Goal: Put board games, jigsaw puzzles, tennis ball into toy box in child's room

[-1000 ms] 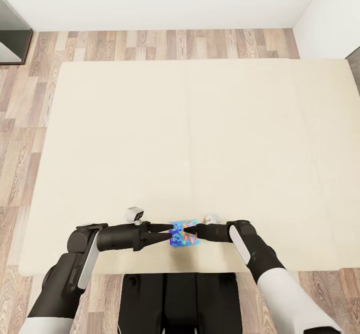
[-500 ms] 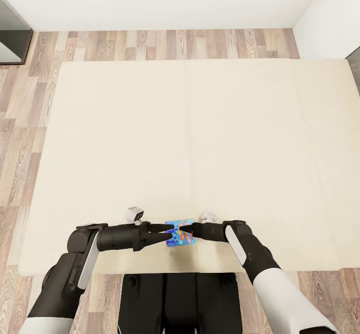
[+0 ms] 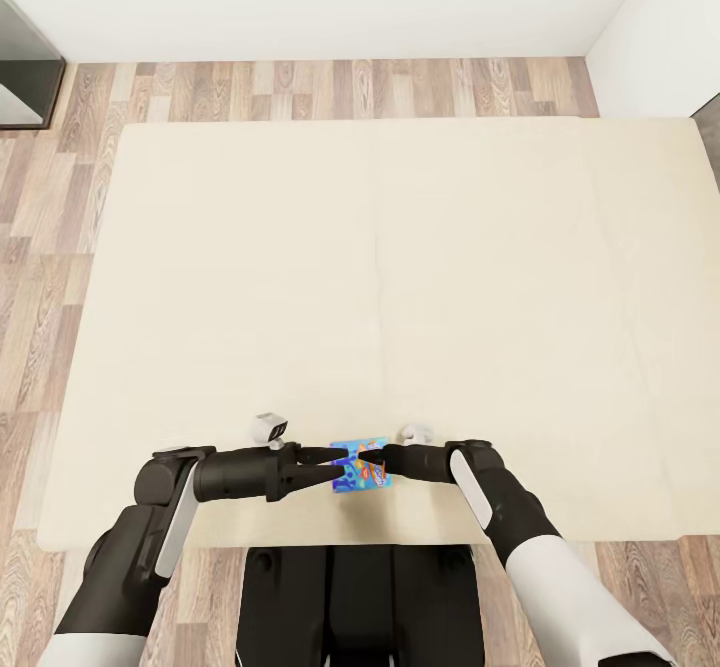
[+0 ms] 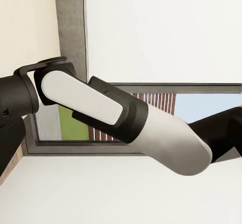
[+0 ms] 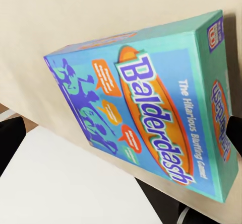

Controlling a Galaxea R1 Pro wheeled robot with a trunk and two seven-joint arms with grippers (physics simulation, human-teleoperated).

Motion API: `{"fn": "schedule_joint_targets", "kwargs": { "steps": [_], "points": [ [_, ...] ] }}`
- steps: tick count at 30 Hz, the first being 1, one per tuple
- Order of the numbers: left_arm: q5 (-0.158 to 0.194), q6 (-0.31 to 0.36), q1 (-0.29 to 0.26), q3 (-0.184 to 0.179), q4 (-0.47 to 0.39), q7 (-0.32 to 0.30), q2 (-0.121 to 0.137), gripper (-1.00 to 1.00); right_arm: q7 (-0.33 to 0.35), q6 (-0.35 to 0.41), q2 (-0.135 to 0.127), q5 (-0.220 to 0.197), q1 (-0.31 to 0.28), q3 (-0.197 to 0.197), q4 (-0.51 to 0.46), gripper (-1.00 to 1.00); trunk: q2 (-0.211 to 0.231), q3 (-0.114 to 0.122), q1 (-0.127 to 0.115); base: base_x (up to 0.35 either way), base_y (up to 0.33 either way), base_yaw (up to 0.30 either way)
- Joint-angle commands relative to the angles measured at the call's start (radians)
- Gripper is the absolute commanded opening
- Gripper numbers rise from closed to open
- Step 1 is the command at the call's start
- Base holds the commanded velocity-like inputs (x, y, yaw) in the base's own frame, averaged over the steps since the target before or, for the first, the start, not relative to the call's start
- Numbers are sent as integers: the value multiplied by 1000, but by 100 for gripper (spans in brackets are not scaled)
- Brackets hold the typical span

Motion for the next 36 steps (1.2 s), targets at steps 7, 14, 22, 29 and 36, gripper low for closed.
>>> {"fn": "schedule_joint_targets", "kwargs": {
  "steps": [7, 14, 22, 29, 36],
  "points": [
    [1, 11, 0, 0, -1, -3, 0, 100, 0, 3, 1, -1, 0, 0, -1, 100, -1, -1, 1, 0, 0, 0],
    [1, 11, 0, 0, -1, -3, 0, 100, 0, 3, 1, -1, 0, 0, -1, 100, -1, -1, 1, 0, 16, 0],
    [1, 11, 0, 0, 0, -3, 0, 100, 0, 3, 1, -1, 0, 0, -1, 100, -1, -1, 1, 0, 19, 0],
    [1, 11, 0, 1, 0, -3, 0, 100, 0, 3, 2, -1, 0, 0, -1, 100, -1, -1, 1, 0, 1, 0],
    [1, 11, 0, 1, -1, -3, 0, 100, 0, 3, 2, -1, 0, 0, -1, 100, -1, -1, 1, 0, 43, 0]
  ]
}}
